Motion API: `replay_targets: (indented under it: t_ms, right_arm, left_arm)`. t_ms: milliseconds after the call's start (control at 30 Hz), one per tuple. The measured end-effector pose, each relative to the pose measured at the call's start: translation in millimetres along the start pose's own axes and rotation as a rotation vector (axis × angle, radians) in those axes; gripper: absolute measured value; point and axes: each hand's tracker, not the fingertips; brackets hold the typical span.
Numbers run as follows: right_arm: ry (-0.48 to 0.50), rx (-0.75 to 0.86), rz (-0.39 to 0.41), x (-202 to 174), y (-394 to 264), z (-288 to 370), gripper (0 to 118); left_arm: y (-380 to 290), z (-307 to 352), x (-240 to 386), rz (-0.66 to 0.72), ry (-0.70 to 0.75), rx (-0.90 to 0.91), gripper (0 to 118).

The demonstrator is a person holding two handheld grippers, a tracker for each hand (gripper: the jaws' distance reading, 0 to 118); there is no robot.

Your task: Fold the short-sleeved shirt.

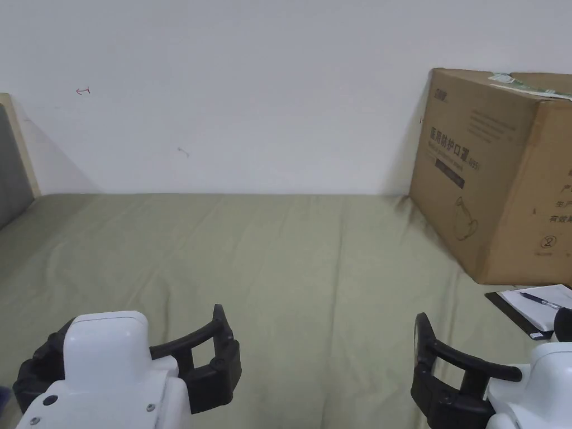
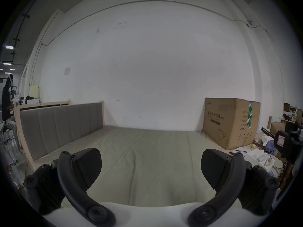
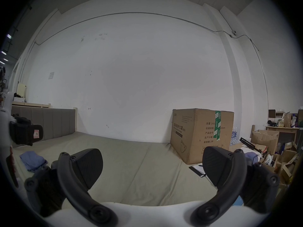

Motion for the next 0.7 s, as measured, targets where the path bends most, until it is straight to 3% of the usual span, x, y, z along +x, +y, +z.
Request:
replay_targets:
  t_ms: [100, 700]
  right_arm:
    - [0.000, -0.010, 0.002, -2.3, -1.0, -1.6, 118]
    - [0.014, -0.049, 0.009, -8.2, -7.1, -5.1, 118]
  left_arm:
    - [0.0, -5.3, 1.8, -0.020, 0.037, -0.070, 117]
    - [-3.5, -8.1, 4.8, 0.002, 0.006, -0.102, 117]
